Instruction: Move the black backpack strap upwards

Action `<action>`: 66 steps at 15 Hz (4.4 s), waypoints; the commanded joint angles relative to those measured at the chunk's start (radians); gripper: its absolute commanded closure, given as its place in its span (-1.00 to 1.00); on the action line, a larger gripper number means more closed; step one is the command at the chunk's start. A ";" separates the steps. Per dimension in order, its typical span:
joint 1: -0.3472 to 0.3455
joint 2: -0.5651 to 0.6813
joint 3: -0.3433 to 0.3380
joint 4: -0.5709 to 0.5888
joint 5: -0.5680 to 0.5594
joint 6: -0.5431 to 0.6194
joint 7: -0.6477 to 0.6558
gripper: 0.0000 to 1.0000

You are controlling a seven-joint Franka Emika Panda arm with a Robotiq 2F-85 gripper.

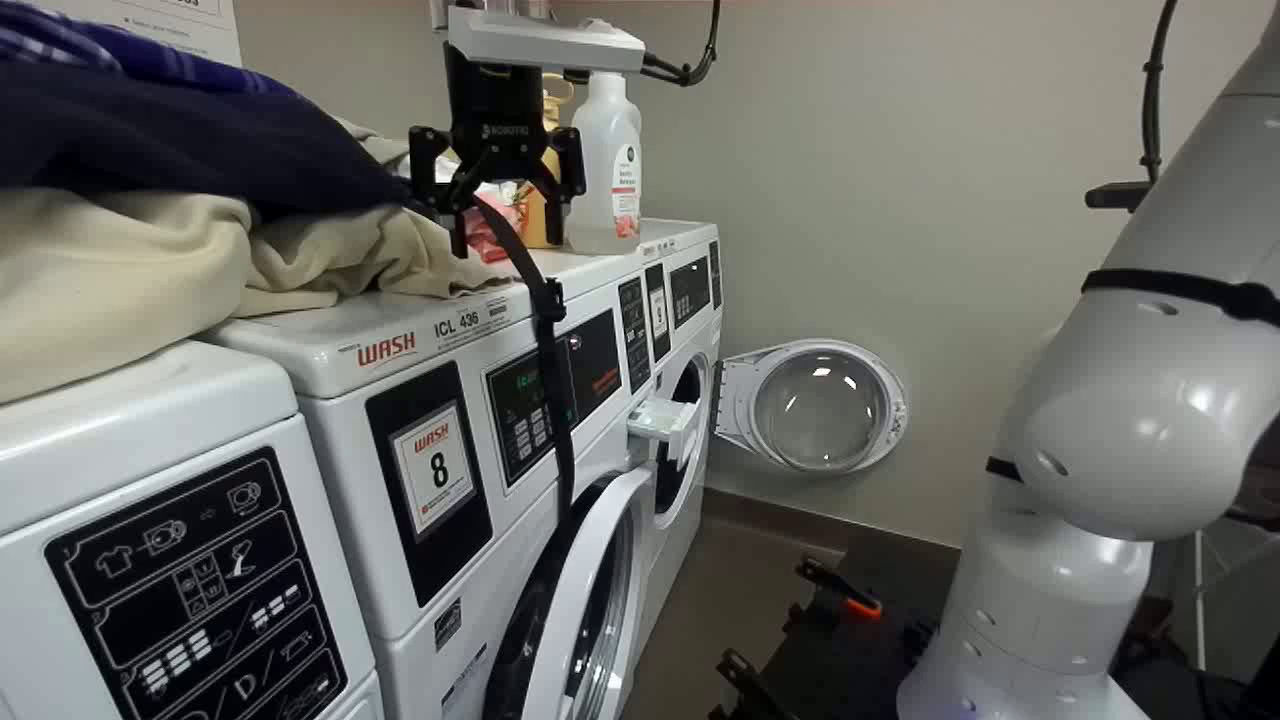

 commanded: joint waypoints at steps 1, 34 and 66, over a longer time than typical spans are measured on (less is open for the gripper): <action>0.037 0.005 -0.032 0.003 -0.010 -0.003 0.008 -1.00; -0.063 -0.126 -0.184 -0.291 0.071 0.378 1.316 -1.00; -0.085 -0.092 -0.137 -0.044 -0.063 0.471 1.699 0.95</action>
